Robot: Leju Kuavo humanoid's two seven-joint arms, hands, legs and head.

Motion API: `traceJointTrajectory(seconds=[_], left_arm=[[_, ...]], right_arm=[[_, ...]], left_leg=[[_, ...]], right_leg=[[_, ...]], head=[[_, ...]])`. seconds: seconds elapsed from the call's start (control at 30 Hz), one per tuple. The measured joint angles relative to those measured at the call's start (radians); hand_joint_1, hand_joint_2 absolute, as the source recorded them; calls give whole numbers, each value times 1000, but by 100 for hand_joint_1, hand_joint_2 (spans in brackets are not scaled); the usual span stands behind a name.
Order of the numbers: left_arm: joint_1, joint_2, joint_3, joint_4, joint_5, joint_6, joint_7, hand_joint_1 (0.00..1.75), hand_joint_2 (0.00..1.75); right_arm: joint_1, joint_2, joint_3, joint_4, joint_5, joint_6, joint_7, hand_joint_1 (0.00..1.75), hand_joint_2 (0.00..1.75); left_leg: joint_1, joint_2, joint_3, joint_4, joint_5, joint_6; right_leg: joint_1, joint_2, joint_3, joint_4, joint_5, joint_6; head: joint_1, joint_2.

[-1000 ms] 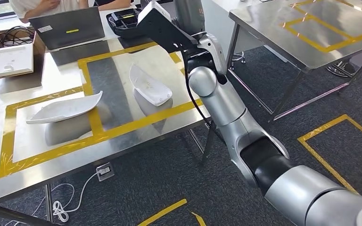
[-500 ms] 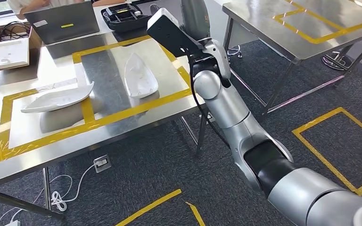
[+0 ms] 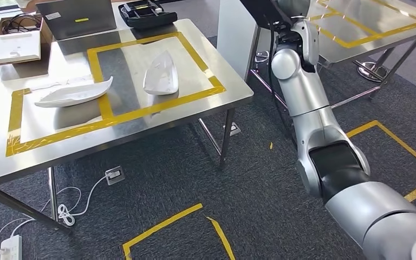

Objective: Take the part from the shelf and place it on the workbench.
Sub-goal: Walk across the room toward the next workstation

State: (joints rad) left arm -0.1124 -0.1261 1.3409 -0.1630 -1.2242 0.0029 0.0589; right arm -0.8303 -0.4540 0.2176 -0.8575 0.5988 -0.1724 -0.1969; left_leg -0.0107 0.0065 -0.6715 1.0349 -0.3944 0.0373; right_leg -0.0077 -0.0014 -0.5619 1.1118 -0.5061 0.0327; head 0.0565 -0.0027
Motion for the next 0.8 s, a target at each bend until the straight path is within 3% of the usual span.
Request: traceJointTrajectory(seconds=[0.03, 0.07, 0.13, 0.17, 0.23, 0.3, 0.33, 0.37, 0.4, 0.47, 0.53, 0.57, 0.63, 0.67, 0.7, 0.73, 0.8], left_arm=[[-1, -1, 0, 0, 1, -2, 0, 0, 0], [-1, -2, 0, 0, 3, -3, -1, 0, 0], [2, -2, 0, 0, 3, -4, 1, 0, 0], [5, -1, 1, 1, 2, -4, 3, 0, 0], [7, -2, 1, 2, -1, -7, 8, 0, 0], [7, -3, 1, 3, -3, -9, 13, 0, 0], [8, -2, 2, 3, -2, -10, 14, 0, 0], [9, -2, 3, 3, -1, -10, 16, 0, 0], [10, -2, 4, 3, 1, -10, 17, 0, 0], [8, -3, 7, 3, 3, -10, 16, 0, 0], [4, -4, 8, 3, 3, -9, 14, 0, 0], [1, -5, 8, 3, 3, -7, 14, 0, 0], [0, -7, 8, 3, 3, -3, 17, 0, 0], [1, -8, 8, 3, 3, -1, 19, 0, 0], [3, -8, 8, 3, 4, 2, 21, 0, 0], [3, -8, 8, 3, 4, 5, 23, 0, 0], [2, -9, 8, 3, 4, 12, 24, 0, 0]], right_arm=[[-21, -13, -3, 30, 20, 6, 25, 0, 0], [-47, -30, -4, 67, 41, 13, 56, 0, 0], [-105, -70, -4, 163, 86, 30, 109, 0, 0], [-132, -89, -4, 208, 104, 40, 136, 0, 0], [-168, -137, -4, 293, 124, 70, 191, 0, 0], [-171, -197, -10, 370, 114, 101, 238, 0, 0], [-162, -224, -16, 403, 103, 111, 253, 0, 0], [-145, -245, -25, 433, 90, 117, 265, 0, 0], [-119, -260, -36, 456, 78, 116, 275, 0, 0], [-53, -274, -56, 491, 59, 107, 287, 0, 0], [9, -278, -75, 518, 43, 100, 296, 0, 0], [37, -279, -84, 530, 34, 95, 299, 0, 0], [114, -267, -105, 545, 3, 72, 295, 0, 0], [164, -253, -118, 552, -16, 58, 292, 0, 0], [219, -234, -131, 560, -35, 51, 293, 0, 0], [272, -213, -142, 569, -52, 53, 300, 0, 0], [373, -158, -163, 589, -82, 85, 334, 0, 0]], left_leg=[[-1, -1, -6, 1, 10, -4], [-1, -2, -8, -1, 20, -9], [0, -6, -11, -8, 36, -21], [0, -8, -17, -3, 25, -26], [3, -9, -40, 55, -52, -35], [11, -9, -64, 178, -151, -45], [15, -9, -68, 236, -172, -49], [19, -8, -60, 273, -168, -53], [22, -8, -38, 279, -146, -56], [28, -10, 49, 195, -109, -59], [26, -13, 139, 67, -135, -55], [22, -15, 160, 26, -153, -49], [19, -16, 159, 6, -153, -30], [21, -16, 154, 4, -144, -21], [24, -16, 147, 1, -132, -12], [26, -15, 137, -1, -118, -5], [22, -14, 109, -1, -93, 4]], right_leg=[[3, -1, 37, -56, -15, -6], [6, -3, 53, -88, -28, -12], [4, -8, 46, -104, -12, -24], [2, -10, 39, -108, 1, -31], [-4, -14, 20, -117, 29, -41], [-5, -19, -6, -118, 53, -42], [-6, -21, -20, -117, 65, -39], [-7, -23, -35, -115, 77, -35], [-9, -23, -50, -114, 89, -31], [-12, -22, -78, -107, 109, -20], [-13, -20, -99, -97, 126, -5], [-14, -19, -104, -95, 134, 3], [-15, -21, -104, -105, 152, 17], [-15, -20, -104, -109, 150, 23], [-16, -18, -108, -99, 129, 28], [-17, -16, -121, -68, 88, 32], [-18, -10, -155, 52, -19, 36]], head=[[1, 0], [3, 0], [7, 0], [7, 0], [4, 0], [1, 0], [1, 0], [0, 0], [1, 0], [1, 0], [1, 0], [1, 0], [-1, 0], [-1, 0], [1, 0], [2, 0], [5, 0]])
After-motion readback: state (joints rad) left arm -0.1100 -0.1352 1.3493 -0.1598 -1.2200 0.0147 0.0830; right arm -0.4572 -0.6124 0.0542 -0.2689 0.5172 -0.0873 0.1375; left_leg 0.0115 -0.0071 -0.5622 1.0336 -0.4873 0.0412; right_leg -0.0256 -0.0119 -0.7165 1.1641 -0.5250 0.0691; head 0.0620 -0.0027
